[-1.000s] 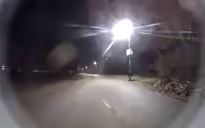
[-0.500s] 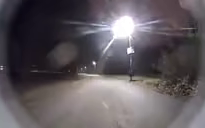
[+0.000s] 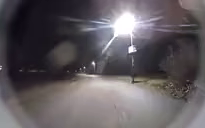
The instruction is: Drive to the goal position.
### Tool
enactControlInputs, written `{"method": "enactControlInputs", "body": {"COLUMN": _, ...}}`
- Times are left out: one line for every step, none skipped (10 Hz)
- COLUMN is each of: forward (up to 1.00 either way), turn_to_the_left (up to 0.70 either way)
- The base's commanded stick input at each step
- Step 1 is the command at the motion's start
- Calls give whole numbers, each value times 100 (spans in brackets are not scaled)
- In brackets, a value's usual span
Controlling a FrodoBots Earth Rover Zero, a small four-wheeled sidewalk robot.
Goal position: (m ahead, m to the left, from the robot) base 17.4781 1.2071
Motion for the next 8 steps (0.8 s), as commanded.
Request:
{"method": "enactControlInputs", "body": {"forward": 100, "turn_to_the_left": 4}}
{"method": "enactControlInputs", "body": {"forward": 100, "turn_to_the_left": 4}}
{"method": "enactControlInputs", "body": {"forward": 100, "turn_to_the_left": 4}}
{"method": "enactControlInputs", "body": {"forward": 100, "turn_to_the_left": 4}}
{"method": "enactControlInputs", "body": {"forward": 100, "turn_to_the_left": 4}}
{"method": "enactControlInputs", "body": {"forward": 100, "turn_to_the_left": 4}}
{"method": "enactControlInputs", "body": {"forward": 100, "turn_to_the_left": 4}}
{"method": "enactControlInputs", "body": {"forward": 100, "turn_to_the_left": 7}}
